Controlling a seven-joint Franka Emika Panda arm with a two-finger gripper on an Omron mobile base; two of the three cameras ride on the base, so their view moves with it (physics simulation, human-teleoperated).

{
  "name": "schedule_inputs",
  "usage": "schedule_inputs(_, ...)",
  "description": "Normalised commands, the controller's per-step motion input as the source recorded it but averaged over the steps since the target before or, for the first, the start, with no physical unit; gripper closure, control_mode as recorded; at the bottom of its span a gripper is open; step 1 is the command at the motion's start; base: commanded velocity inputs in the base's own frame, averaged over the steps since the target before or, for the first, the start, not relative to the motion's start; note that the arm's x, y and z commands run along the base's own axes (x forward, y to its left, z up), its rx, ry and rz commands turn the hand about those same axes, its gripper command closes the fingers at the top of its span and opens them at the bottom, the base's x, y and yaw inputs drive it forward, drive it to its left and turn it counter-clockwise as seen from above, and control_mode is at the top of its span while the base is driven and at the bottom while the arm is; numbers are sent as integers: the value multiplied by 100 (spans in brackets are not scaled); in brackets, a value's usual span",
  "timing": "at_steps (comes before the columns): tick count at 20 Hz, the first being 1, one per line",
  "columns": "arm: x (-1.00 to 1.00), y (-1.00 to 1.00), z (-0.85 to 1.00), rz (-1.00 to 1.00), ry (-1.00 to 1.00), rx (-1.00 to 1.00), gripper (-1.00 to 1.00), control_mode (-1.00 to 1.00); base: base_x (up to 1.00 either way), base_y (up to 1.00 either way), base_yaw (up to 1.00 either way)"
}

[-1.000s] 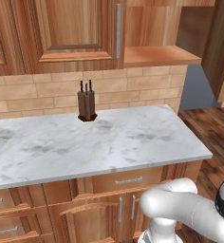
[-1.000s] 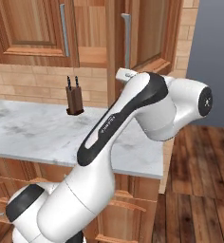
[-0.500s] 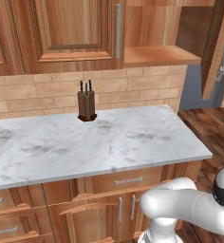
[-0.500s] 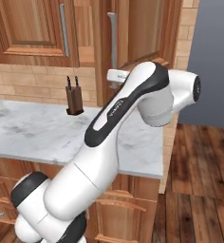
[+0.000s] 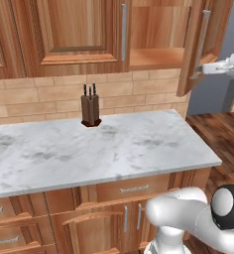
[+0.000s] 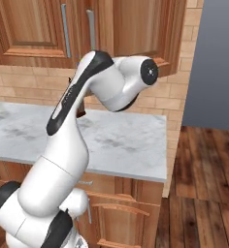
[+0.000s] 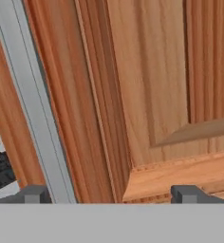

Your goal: Open the cabinet. Pick the bar soap and place it next to the sink. Then close the cabinet.

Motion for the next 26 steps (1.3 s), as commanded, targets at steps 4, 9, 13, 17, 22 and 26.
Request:
schedule_inputs(4, 90, 48, 0, -47, -1, -18, -100, -100, 0, 0, 0)
schedule_inputs(9, 99, 17, 0, -37, 0, -10, -100, -100, 0, 0, 0)
schedule_inputs(13, 83, 1, 6, -31, 0, -6, -100, -100, 0, 0, 0)
schedule_inputs(17, 85, 0, 6, -28, 0, -3, -100, -100, 0, 0, 0)
schedule_inputs(22, 73, -11, 7, -23, 0, 0, -100, -100, 0, 0, 0)
schedule_inputs(26, 66, -24, 0, -20, 0, 0, -100, -100, 0, 0, 0)
